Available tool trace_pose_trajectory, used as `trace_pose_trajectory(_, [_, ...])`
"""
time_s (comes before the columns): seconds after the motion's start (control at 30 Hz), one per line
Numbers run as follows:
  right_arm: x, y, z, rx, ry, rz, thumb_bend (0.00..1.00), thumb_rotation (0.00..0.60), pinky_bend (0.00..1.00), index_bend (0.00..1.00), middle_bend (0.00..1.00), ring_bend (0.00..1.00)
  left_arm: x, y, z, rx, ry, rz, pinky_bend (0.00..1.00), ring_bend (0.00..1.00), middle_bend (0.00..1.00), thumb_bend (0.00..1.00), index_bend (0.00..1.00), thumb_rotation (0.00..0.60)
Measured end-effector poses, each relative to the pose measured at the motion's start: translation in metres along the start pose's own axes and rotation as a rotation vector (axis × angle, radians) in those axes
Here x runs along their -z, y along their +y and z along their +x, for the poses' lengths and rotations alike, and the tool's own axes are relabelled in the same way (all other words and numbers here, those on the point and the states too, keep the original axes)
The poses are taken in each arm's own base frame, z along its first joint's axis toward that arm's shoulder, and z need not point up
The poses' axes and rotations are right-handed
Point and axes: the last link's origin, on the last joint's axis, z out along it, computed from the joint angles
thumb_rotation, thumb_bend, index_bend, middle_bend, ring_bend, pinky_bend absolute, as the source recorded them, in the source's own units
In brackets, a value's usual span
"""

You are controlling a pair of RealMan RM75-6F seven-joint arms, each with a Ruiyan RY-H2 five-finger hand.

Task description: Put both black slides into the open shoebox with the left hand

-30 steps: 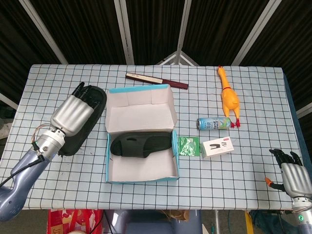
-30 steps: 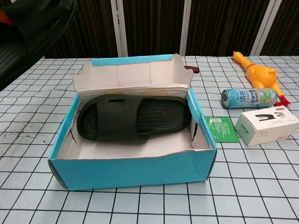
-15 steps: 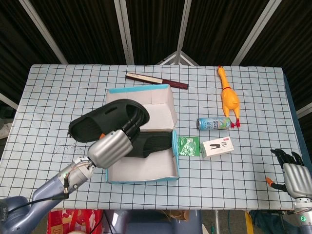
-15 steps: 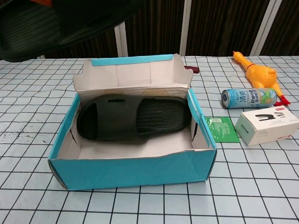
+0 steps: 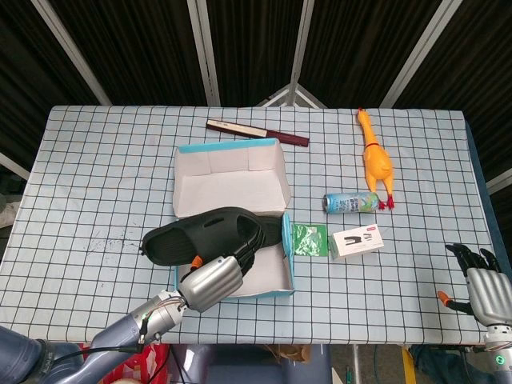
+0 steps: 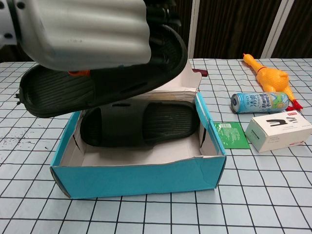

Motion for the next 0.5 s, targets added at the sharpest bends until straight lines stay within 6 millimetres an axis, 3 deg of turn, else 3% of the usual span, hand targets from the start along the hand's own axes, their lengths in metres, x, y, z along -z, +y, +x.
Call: trace_pose_trajectory(0.5, [0.001,0.003,0.002,-0.008,0.007,-0.001,0.23,0.6,0.08,0.18,0.16,0.2,-0.036,0.039,0.002,-0.039,0.028,-0.062,0.02,0.05,0.55,0.62,0.61,0.6])
